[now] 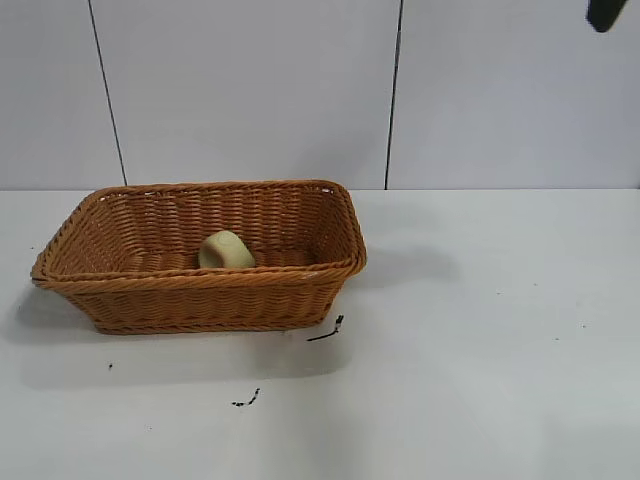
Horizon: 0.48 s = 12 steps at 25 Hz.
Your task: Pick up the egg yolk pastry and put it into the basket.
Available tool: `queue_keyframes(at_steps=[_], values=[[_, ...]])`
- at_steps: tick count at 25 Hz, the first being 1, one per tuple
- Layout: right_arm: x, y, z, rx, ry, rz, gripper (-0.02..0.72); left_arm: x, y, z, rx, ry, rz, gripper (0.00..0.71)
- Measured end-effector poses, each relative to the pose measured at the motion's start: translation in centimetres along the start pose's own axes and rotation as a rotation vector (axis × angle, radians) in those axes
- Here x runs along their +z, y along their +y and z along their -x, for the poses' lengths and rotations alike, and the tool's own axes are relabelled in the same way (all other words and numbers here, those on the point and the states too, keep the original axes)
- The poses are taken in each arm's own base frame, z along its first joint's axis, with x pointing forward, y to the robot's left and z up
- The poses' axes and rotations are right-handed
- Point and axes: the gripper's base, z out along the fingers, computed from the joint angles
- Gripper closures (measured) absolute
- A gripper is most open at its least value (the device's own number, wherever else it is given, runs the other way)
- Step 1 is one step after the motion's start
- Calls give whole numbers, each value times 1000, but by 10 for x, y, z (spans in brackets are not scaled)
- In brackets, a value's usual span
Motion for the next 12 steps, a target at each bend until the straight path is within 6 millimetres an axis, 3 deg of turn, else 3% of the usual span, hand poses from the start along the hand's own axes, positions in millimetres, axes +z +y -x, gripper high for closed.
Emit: queue_keyframes(at_steps=[3,6,12], values=[[-16,-2,-51,1,8,8,10,0,0,0,0,0,0,14],[-18,-4,-102,0,29,8,10,0,0,0,0,0,0,14],[-16,-6,-179,5,-181,24,10,0,0,0,0,0,0,14]])
